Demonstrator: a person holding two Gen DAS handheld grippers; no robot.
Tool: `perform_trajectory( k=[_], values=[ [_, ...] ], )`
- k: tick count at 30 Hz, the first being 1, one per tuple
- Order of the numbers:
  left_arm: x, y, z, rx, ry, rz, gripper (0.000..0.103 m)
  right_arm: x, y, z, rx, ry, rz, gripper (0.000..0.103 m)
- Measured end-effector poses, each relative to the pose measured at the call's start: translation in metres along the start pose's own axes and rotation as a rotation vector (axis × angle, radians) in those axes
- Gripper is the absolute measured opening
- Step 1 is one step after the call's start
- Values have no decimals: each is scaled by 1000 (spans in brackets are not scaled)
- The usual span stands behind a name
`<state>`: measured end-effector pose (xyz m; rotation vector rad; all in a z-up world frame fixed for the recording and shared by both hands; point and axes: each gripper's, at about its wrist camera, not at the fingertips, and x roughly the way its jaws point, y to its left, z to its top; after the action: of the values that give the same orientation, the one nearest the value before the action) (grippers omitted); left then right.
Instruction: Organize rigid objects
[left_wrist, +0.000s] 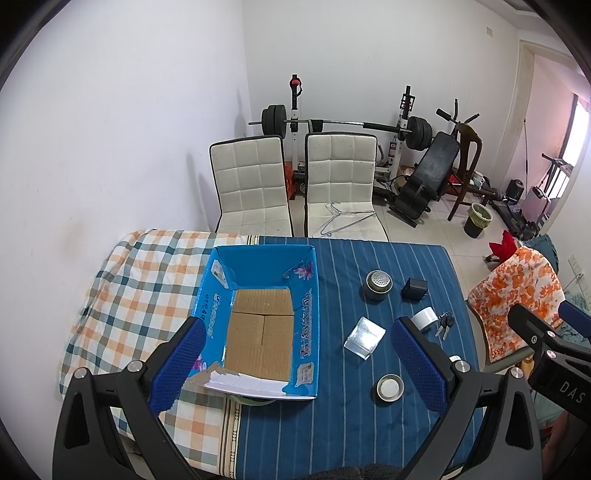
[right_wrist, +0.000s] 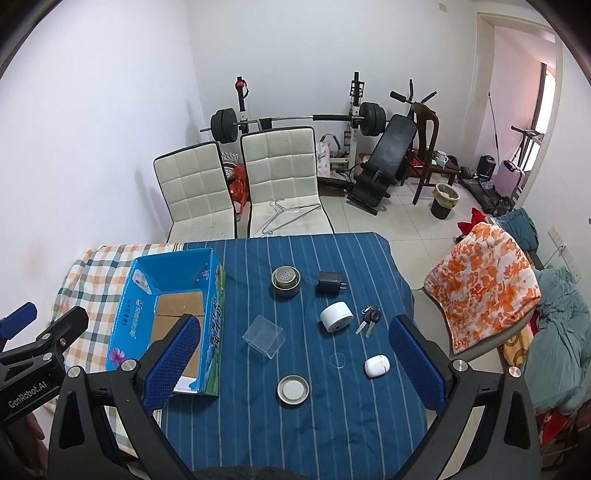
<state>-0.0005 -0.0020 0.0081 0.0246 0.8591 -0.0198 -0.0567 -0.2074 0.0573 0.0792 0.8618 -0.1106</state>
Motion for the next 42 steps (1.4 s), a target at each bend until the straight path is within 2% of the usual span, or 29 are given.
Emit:
perform_trajectory(
  k=[19,27,30,34,39,42],
  values=[
    [7,-3,7,1,8,-6,103,3,-4,2,9,-4,-3,103],
    [36,-15,21,30,11,-35,103,23,-32,6,97,-31,-49,103],
    [66,-31,25,72,48,-44,103,49,-52,7,131,18,-61,103],
    [125,-59,18,161,121,-81,103,102,-77,2,155,129,-55,103],
    [223,-103,-6,305,314,-124,103,175,-102,-18,136,295,-22,103],
    [273,-130,-21,385,383,-141,103,219,-117,-32,132,372,-7,103]
  ],
)
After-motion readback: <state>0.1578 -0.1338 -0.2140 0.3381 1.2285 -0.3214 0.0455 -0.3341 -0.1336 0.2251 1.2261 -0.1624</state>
